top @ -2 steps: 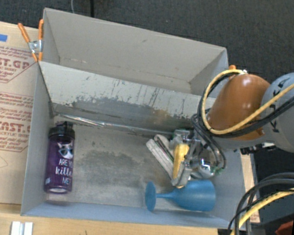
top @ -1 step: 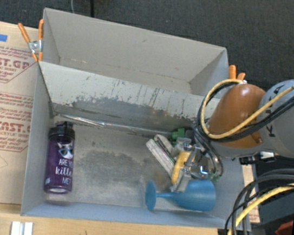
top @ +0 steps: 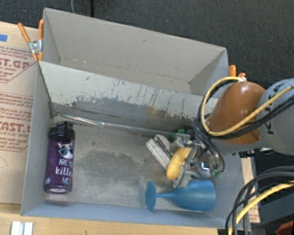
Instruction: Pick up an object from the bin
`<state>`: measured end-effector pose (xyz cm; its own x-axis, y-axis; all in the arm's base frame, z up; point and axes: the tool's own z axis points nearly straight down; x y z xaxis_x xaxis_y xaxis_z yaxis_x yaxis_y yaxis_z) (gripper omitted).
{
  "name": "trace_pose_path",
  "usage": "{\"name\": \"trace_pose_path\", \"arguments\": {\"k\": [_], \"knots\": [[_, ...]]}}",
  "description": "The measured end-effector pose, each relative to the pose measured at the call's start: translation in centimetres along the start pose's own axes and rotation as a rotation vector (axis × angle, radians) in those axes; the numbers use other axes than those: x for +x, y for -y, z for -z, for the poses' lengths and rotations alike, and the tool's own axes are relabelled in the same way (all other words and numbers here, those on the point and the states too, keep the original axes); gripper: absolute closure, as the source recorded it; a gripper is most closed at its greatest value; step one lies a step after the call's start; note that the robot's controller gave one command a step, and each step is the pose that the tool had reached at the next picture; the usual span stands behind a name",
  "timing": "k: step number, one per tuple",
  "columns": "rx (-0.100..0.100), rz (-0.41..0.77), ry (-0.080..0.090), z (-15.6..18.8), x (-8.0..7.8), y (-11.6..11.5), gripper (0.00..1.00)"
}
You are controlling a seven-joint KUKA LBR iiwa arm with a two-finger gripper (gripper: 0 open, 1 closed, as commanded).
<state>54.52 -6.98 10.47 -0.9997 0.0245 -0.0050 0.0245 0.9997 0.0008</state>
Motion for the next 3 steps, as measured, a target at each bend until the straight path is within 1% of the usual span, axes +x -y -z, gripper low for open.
{"name": "trace_pose_path", "arguments": {"k": [1, 2, 3], "knots": [[-0.011, 0.018, 0.034, -2.4, 1.1, 1.7, 1.0], [-0.011, 0.018, 0.034, -2.4, 1.1, 1.7, 1.0], [-0.01, 0.106, 0.037, 12.4, 0.9, 0.7, 1.0]]}}
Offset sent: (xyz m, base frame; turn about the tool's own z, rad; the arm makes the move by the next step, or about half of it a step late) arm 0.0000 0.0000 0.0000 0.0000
